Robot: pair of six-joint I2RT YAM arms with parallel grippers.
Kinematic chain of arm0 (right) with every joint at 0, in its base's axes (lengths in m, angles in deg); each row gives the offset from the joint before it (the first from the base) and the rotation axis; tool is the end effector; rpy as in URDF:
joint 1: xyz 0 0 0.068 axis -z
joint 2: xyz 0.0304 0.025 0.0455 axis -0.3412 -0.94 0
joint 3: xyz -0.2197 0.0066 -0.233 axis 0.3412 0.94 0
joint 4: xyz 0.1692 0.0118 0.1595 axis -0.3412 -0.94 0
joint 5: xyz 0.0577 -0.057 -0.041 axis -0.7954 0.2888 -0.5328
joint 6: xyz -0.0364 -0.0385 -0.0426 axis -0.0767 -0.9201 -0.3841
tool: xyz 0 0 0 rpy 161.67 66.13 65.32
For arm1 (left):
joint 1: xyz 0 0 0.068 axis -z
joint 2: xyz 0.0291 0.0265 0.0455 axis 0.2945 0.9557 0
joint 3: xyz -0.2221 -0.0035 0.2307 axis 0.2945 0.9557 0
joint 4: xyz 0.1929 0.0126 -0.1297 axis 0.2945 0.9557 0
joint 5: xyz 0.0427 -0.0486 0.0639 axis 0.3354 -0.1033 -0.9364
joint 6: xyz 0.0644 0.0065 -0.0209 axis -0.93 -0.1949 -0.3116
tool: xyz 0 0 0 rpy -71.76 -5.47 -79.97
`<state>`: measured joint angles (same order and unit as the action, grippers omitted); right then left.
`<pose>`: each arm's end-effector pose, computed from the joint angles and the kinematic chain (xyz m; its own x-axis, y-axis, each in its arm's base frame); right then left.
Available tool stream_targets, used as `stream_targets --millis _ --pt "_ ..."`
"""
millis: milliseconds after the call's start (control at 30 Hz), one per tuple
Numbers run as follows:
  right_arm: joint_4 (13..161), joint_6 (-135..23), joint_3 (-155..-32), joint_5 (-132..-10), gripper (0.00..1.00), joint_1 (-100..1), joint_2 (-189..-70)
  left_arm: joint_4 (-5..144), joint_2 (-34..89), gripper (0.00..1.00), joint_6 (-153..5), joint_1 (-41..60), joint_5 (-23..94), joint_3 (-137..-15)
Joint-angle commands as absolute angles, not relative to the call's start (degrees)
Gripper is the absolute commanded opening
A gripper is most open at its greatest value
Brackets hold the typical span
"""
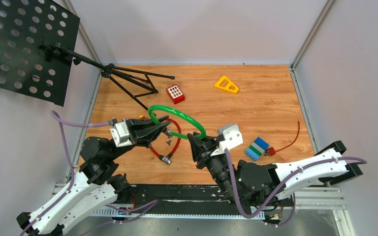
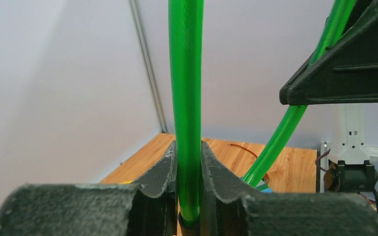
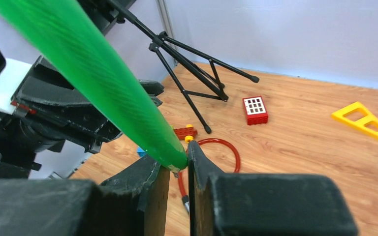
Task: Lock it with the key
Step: Lock the lock.
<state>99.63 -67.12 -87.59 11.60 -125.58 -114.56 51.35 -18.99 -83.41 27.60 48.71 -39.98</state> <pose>-0.0008 0.1980 0.4947 -0.0296 0.1822 -0.9828 -0.5105 0.8426 0.1716 0.0285 -0.0560 0.4098 0.2954 -0.3513 -0.8884 0.8974 0.4211 0.1319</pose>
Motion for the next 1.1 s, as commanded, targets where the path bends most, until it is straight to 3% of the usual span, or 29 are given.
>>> stream_targets --millis 0,167,267,300,500,700,800,1067 --pt "105.52 -70.59 -87.48 0.74 0.02 -125.66 -115.62 56.32 -15.73 0.18 -84.57 28.5 53.98 -38.32" --pt "105.99 -71.32 -86.78 -0.36 0.02 -123.85 -114.76 56.5 -15.7 0.18 -84.32 28.49 53.27 -37.38" --pt "106.57 -70.31 -85.41 -1.95 0.03 -122.14 -113.73 55.07 -15.64 0.01 -83.05 28.49 53.28 -36.38" --pt "106.61 -69.61 -84.81 -2.57 0.03 -121.15 -113.4 54.29 -15.58 0.0 -82.47 28.49 53.24 -36.08" --pt "106.62 -64.86 -80.45 -5.07 0.17 -117.1 -110.22 47.07 -16.08 0.0 -78.49 28.49 52.04 -33.92" --pt "104.91 -64.18 -79.59 -8.86 0.12 -114.82 -108.0 46.36 -14.97 0.0 -77.64 28.49 51.84 -33.12" --pt "102.59 -67.14 -81.4 -10.02 0.12 -114.79 -108.78 47.45 -13.7 0.1 -77.3 28.5 53.76 -33.61" --pt "99.48 -69.47 -84.4 -10.81 0.12 -114.76 -110.51 50.08 -14.38 0.17 -77.76 28.51 52.75 -33.53"
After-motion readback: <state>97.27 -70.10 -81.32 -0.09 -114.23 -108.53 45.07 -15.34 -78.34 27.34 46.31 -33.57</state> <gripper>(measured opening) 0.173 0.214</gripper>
